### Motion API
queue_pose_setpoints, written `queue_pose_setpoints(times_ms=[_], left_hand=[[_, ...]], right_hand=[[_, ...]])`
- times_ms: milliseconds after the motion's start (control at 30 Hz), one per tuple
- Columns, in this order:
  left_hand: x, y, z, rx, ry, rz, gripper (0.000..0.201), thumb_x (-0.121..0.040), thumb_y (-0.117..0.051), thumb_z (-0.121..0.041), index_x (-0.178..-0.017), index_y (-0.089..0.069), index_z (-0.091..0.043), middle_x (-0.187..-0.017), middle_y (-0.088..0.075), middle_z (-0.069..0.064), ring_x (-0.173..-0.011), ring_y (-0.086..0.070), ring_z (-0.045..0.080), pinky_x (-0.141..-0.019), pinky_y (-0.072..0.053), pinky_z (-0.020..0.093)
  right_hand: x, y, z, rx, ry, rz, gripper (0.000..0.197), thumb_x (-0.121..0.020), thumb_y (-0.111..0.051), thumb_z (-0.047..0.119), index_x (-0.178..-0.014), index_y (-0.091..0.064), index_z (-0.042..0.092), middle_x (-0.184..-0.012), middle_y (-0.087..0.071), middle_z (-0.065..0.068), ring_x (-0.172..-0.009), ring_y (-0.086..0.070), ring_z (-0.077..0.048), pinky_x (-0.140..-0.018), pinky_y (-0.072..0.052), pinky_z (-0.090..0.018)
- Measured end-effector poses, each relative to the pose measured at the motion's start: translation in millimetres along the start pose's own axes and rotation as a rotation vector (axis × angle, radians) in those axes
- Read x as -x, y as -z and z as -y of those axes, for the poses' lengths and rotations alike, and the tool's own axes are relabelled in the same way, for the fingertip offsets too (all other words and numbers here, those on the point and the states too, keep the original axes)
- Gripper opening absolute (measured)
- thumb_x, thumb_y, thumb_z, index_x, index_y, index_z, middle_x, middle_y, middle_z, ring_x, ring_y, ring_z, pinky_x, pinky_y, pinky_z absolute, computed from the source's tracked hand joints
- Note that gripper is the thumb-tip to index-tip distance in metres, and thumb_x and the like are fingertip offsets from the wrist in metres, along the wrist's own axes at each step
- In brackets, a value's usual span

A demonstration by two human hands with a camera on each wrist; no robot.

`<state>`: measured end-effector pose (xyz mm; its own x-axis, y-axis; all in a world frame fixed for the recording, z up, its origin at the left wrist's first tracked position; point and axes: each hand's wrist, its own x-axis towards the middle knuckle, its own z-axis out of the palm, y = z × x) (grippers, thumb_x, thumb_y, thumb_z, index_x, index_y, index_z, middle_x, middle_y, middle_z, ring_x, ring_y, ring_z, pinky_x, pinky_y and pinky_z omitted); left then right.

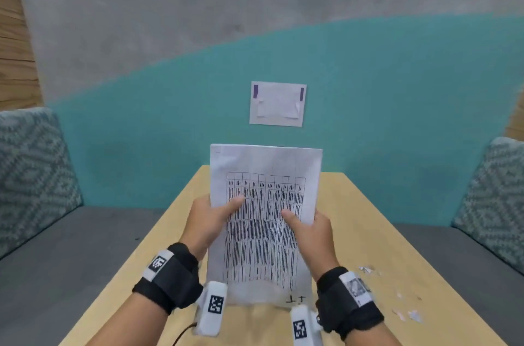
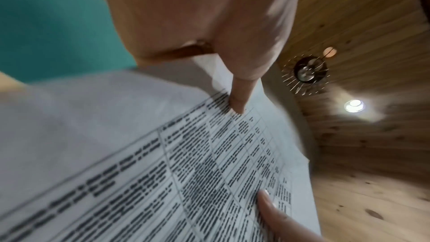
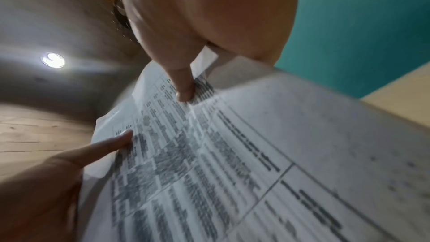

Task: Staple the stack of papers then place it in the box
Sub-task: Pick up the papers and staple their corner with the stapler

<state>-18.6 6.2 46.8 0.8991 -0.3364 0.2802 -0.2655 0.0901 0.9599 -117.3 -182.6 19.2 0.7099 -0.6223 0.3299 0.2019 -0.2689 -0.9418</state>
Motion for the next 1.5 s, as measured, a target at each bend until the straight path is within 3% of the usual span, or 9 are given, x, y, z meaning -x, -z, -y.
queue_pose_setpoints(times_ms=[267,400,600,800,967,1133,1300,1433,1500], left_hand=[[-12,19,5,0.005,0.03,0.101,0.025,-0.087,-0.079,-0.008,-0.111,-0.074,-0.014,-0.105,-0.081,-0.003,-0.097,-0.078,0.014,-0.079,-0.06,0.025],[-14,24,26,0.018,0.084,0.045,0.026,-0.086,-0.079,-0.005,-0.111,-0.074,-0.011,-0.107,-0.081,0.001,-0.102,-0.076,0.02,-0.083,-0.057,0.028],[-14,25,41,-0.06,0.052,0.024,0.012,-0.09,-0.077,-0.009,-0.101,-0.076,-0.014,-0.099,-0.081,0.002,-0.096,-0.076,0.019,-0.087,-0.059,0.035],[-47,64,-8,-0.069,-0.097,-0.221,0.012,-0.092,-0.072,0.0,-0.096,-0.073,-0.011,-0.105,-0.077,0.015,-0.1,-0.075,0.027,-0.093,-0.059,0.043],[-60,102,-28,-0.14,-0.142,-0.426,0.009,-0.093,-0.073,-0.006,-0.102,-0.075,-0.008,-0.098,-0.077,0.006,-0.093,-0.073,0.023,-0.092,-0.059,0.041],[-58,115,-27,-0.252,-0.146,-0.495,0.012,-0.089,-0.075,-0.014,-0.091,-0.074,-0.003,-0.087,-0.075,0.012,-0.076,-0.062,0.02,-0.082,-0.06,0.046],[-50,117,-27,-0.282,-0.139,-0.503,0.024,-0.082,-0.074,-0.02,-0.09,-0.071,0.002,-0.085,-0.074,0.01,-0.075,-0.061,0.02,-0.084,-0.059,0.054],[-45,123,-27,-0.307,-0.143,-0.5,0.017,-0.086,-0.074,-0.015,-0.089,-0.071,0.001,-0.084,-0.076,0.011,-0.072,-0.059,0.019,-0.077,-0.059,0.043],[-44,126,-26,-0.306,-0.149,-0.496,0.014,-0.085,-0.074,-0.015,-0.087,-0.073,-0.002,-0.09,-0.078,0.016,-0.072,-0.06,0.02,-0.078,-0.06,0.046]], right_hand=[[-15,-9,5,-0.121,0.018,0.022,0.035,-0.086,-0.077,0.037,-0.071,-0.057,0.013,-0.062,-0.053,0.004,-0.057,-0.047,-0.015,-0.058,-0.042,-0.027],[-15,-18,-9,-0.177,-0.032,0.036,0.046,-0.079,-0.083,0.037,-0.099,-0.068,-0.002,-0.087,-0.074,-0.019,-0.079,-0.062,-0.018,-0.081,-0.052,-0.037],[-9,-24,-26,-0.155,-0.084,0.093,0.025,-0.08,-0.083,0.022,-0.103,-0.074,0.024,-0.096,-0.08,0.009,-0.089,-0.075,-0.005,-0.08,-0.057,-0.025],[-30,-54,-35,0.024,-0.173,0.093,0.019,-0.087,-0.073,0.035,-0.09,-0.068,0.018,-0.096,-0.076,-0.01,-0.083,-0.074,-0.03,-0.071,-0.062,-0.042],[-14,-110,-43,0.305,-0.412,0.369,0.021,-0.089,-0.057,0.031,-0.101,-0.061,0.015,-0.089,-0.074,-0.011,-0.061,-0.065,-0.026,-0.058,-0.054,-0.037],[12,-175,-36,0.627,-0.409,0.652,0.067,-0.077,-0.047,0.075,-0.092,-0.066,0.012,-0.09,-0.075,-0.011,-0.072,-0.068,-0.03,-0.073,-0.054,-0.036],[22,-195,-30,0.621,-0.433,0.698,0.027,-0.083,-0.057,0.045,-0.076,-0.061,0.019,-0.042,-0.065,0.009,-0.04,-0.062,-0.009,-0.067,-0.052,-0.025],[12,-188,-45,0.454,-0.541,0.568,0.038,-0.074,-0.056,0.043,-0.084,-0.066,0.009,-0.074,-0.077,-0.012,-0.055,-0.067,-0.027,-0.079,-0.062,-0.042],[3,-171,-51,0.217,-0.699,0.505,0.032,-0.078,-0.06,0.034,-0.082,-0.063,0.003,-0.064,-0.065,-0.017,-0.051,-0.061,-0.029,-0.066,-0.058,-0.039]])
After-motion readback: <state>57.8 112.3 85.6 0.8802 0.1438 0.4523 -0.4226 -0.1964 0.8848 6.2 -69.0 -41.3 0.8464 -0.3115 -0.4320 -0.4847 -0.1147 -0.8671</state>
